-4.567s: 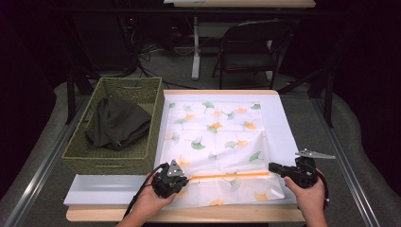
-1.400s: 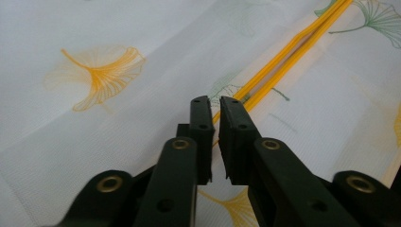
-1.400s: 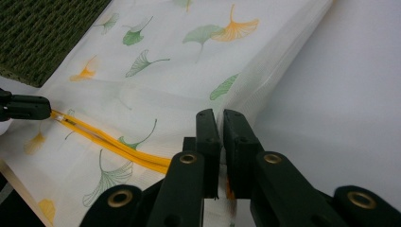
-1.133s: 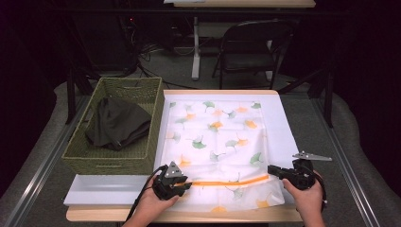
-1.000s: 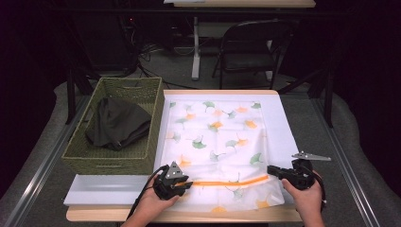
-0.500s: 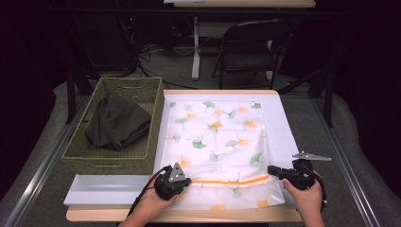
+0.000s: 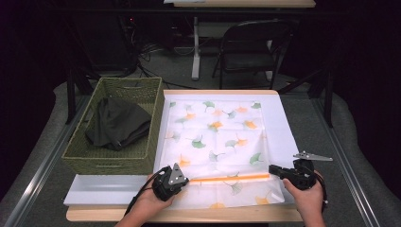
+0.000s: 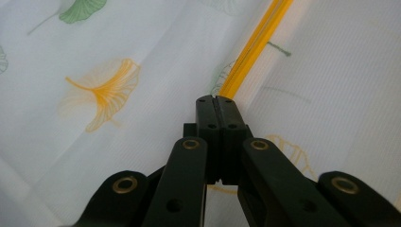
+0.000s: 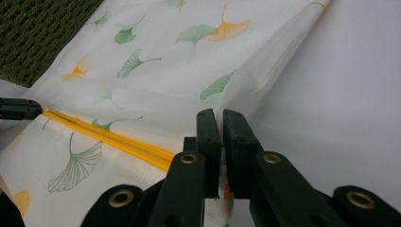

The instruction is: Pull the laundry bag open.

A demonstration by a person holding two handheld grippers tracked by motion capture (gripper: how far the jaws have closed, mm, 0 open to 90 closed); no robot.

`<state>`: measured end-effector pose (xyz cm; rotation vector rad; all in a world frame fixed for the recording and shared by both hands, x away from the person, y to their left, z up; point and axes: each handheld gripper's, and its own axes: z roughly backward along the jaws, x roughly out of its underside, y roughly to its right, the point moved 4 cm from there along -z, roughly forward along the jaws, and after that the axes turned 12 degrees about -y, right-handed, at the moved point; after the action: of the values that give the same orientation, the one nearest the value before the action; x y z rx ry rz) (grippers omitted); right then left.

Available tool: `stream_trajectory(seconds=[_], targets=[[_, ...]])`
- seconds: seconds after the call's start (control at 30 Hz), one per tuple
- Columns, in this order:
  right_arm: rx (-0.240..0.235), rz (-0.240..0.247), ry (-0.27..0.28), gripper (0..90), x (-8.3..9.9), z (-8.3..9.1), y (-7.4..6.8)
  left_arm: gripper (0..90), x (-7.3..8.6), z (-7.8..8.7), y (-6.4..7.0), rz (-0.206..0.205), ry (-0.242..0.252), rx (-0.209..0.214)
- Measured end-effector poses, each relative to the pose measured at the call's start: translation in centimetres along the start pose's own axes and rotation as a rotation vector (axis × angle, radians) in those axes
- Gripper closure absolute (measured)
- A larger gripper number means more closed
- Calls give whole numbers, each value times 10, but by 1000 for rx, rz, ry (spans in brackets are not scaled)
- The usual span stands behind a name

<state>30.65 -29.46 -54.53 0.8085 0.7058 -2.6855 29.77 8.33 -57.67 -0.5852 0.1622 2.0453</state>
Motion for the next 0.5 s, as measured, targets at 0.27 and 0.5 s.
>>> stream_trajectory(seconds=[0.27, 0.5], targets=[[4, -2, 6, 859, 0, 1, 1, 900, 12, 6, -4, 18, -13, -35], [9, -9, 12, 859, -1, 3, 3, 900, 29, 15, -12, 52, -23, -66]])
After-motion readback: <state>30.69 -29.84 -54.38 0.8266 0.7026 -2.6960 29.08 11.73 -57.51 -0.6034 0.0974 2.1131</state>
